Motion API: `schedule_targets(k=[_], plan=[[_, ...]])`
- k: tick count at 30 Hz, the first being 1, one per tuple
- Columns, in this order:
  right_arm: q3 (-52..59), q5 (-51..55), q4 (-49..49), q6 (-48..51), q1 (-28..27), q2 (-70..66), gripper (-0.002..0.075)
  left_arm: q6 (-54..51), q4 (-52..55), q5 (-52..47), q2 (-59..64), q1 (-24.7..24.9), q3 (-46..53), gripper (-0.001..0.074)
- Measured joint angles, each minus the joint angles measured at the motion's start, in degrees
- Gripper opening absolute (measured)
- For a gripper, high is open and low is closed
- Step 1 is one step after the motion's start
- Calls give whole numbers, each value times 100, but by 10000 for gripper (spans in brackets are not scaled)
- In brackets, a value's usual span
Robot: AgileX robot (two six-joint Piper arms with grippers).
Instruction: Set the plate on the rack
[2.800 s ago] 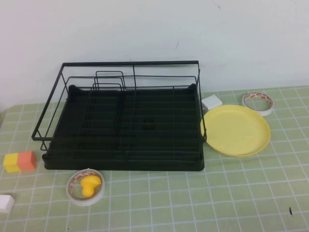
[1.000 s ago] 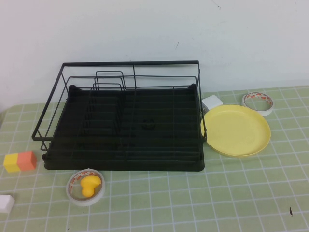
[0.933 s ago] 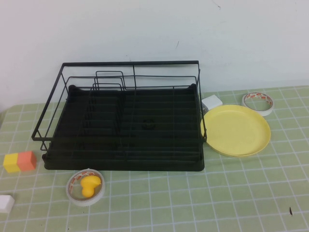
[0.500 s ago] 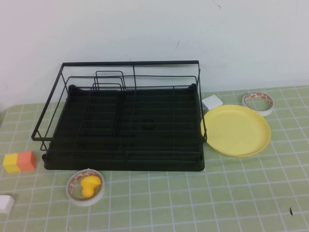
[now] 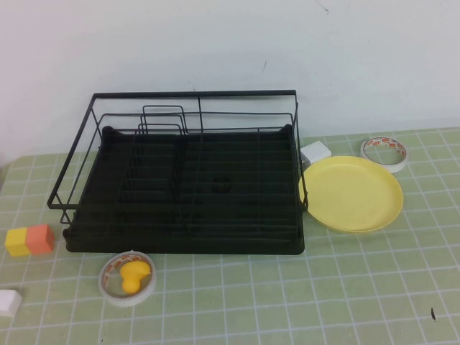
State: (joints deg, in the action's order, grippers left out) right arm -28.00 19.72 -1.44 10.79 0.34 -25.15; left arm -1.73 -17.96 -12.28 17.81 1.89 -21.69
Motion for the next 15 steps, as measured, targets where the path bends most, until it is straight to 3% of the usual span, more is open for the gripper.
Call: schedule_targets(k=[3,7,11,15], plan=[[-552,605,-284,234,0,-1092,-2,-25,0,-502,732,0,-388,-1],[-1170,1150,-1188,1363,0,-2547,-2,-39,-331,-842,1396,0,-440,-1],[-1822,1449,-2357,2360,0,-4157,-2,-60,-726,-966,1831,0,-397,-1],[-2670,1643,-2886,2780,0,-5879,-2,-77,-792,-966,2039,0,-397,-1]])
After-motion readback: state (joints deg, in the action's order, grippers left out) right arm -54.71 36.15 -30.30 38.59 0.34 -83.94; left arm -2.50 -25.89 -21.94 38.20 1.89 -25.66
